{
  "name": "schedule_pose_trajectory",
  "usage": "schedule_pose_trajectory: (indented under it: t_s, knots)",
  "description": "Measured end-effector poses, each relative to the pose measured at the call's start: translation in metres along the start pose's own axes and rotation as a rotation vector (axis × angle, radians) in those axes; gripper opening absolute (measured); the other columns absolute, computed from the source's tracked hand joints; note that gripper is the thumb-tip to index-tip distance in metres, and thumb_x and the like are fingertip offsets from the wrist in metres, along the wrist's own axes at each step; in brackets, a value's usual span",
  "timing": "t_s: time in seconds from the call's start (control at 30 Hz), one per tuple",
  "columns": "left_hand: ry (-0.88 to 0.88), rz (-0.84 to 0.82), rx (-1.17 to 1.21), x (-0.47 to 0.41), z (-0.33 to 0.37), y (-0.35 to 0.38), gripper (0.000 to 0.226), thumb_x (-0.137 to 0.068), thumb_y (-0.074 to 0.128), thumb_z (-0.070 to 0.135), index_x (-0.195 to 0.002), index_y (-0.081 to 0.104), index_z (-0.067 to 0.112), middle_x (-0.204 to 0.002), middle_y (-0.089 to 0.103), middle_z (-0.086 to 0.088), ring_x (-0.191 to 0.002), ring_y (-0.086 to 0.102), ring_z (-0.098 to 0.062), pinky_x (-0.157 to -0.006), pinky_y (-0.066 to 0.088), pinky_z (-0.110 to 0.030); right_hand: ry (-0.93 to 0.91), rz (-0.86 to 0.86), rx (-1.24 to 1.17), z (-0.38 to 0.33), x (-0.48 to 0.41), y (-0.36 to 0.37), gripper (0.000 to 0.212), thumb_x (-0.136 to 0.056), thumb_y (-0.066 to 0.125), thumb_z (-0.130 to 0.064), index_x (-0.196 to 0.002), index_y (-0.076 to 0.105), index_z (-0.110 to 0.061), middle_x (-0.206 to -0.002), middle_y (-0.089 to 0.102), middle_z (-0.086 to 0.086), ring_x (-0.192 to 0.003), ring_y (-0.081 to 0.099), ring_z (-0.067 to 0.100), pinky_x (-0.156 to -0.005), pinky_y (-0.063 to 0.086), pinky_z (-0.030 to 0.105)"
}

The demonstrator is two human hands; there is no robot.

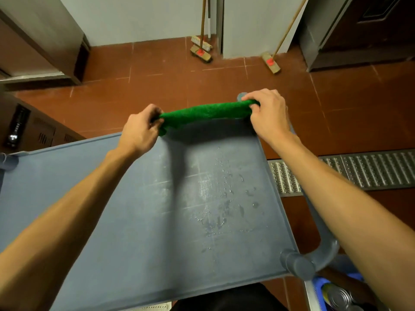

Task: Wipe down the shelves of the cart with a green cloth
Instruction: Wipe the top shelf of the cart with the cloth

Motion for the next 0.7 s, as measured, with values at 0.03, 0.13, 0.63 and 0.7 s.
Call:
schedule_pose_trajectory:
  t_s: [0.03,0.13,0.63,0.7]
  knots:
    - [0.002,-0.028,-0.041,0.001,-0.004,0.01,0.014,-0.096,0.055,0.018,-0.109,0.057,0.014,-0.107,0.07,-0.014,-0.092,0.063,-0.036,-0.08,0.051,-0.039,0.022,-0.034,0.018,0.006,0.004,0.01,0.032,-0.09,0.054,-0.002,-0.109,0.072,-0.021,-0.11,0.067,0.006,-0.109,0.054,0.029,-0.088,0.046,0.038]
    - [-0.003,-0.15,-0.131,0.016,-0.018,0.044,0.017,-0.094,0.057,0.017,-0.11,0.059,0.014,-0.104,0.071,-0.017,-0.093,0.063,-0.041,-0.075,0.05,-0.042,0.075,-0.202,0.065,0.024,0.025,0.037,0.034,-0.088,0.056,-0.002,-0.108,0.072,-0.025,-0.113,0.066,0.007,-0.105,0.059,0.033,-0.085,0.051,0.042]
    - [-0.055,-0.231,-0.03,0.081,-0.038,0.099,0.016,-0.092,0.059,0.008,-0.108,0.06,0.008,-0.133,0.063,-0.003,-0.113,0.064,-0.033,-0.09,0.054,-0.04,0.086,-0.421,0.205,0.055,0.102,0.072,0.059,-0.086,0.05,0.01,-0.137,0.054,-0.019,-0.12,0.056,0.005,-0.108,0.048,0.024,-0.09,0.042,0.035]
    - [-0.054,-0.229,-0.008,0.085,-0.04,0.099,0.015,-0.092,0.06,0.007,-0.107,0.06,0.008,-0.133,0.064,-0.004,-0.114,0.064,-0.032,-0.09,0.053,-0.038,0.087,-0.413,0.188,0.056,0.113,0.072,0.059,-0.086,0.05,0.011,-0.137,0.054,-0.018,-0.117,0.056,0.004,-0.103,0.046,0.021,-0.089,0.042,0.033]
Point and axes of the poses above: each hand's wrist, its own x-axis away from the middle knuckle, its own y-axis out of the palm, z = x × y, the point moved 2 cm from there along -x, towards the middle knuckle
